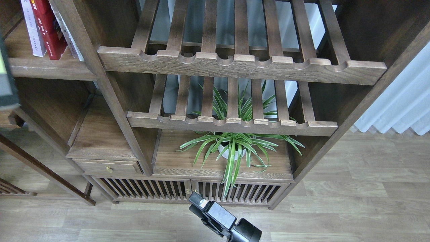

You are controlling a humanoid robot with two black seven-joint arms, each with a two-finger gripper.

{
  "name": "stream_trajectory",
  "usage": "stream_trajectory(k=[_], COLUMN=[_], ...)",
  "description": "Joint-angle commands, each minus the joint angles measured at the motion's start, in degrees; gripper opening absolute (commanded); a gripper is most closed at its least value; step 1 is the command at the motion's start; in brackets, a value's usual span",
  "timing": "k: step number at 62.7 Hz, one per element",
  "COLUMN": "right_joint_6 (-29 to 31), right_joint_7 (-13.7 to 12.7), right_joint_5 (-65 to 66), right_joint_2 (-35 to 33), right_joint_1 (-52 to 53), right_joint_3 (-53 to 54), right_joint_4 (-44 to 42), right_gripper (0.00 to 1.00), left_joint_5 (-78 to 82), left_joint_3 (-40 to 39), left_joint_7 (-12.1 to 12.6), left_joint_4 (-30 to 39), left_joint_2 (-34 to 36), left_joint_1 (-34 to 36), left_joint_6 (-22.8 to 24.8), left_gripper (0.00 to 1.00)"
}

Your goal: Organize books on shelf

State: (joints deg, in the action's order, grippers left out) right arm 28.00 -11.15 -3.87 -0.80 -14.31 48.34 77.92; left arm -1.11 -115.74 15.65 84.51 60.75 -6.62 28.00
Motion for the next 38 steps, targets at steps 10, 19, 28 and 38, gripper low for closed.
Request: stream_trajectory(k=[10, 19, 28, 38], right_joint_6=[0.0, 0.0, 0.0, 0.0], right_joint_7=[-0.1, -0.1, -0.1, -0.1], right_joint_5=[0.0, 0.1, 0.2, 0.1], right_joint_2=[0.1, 0.4, 0.5, 0.5], right_joint_1=[-0.1, -0.1, -0.1, -0.2], right_joint_3=[-0.1, -0.2, -0.2, -0.1], right_joint_4=[-0.1, -0.1, -0.1, -0.1], right_gripper=[0.99, 0.99, 0.99, 0.99], left_joint_5=[19.5, 23.8, 24.5, 24.7], left_joint_3=[2.4, 9.7, 19.5, 26.6], left_joint_7=[0.6, 1.0, 1.6, 1.8], left_joint_4=[-5.8, -9.2, -12.9, -14.5], left_joint_2=[-0.6, -1.3, -1.4, -2.7], left_joint_1=[19.7, 30.4, 39.5, 45.9], left_joint_6=[0.0, 0.0, 0.0, 0.0], left_gripper=[0.08, 0.08, 0.08, 0.08])
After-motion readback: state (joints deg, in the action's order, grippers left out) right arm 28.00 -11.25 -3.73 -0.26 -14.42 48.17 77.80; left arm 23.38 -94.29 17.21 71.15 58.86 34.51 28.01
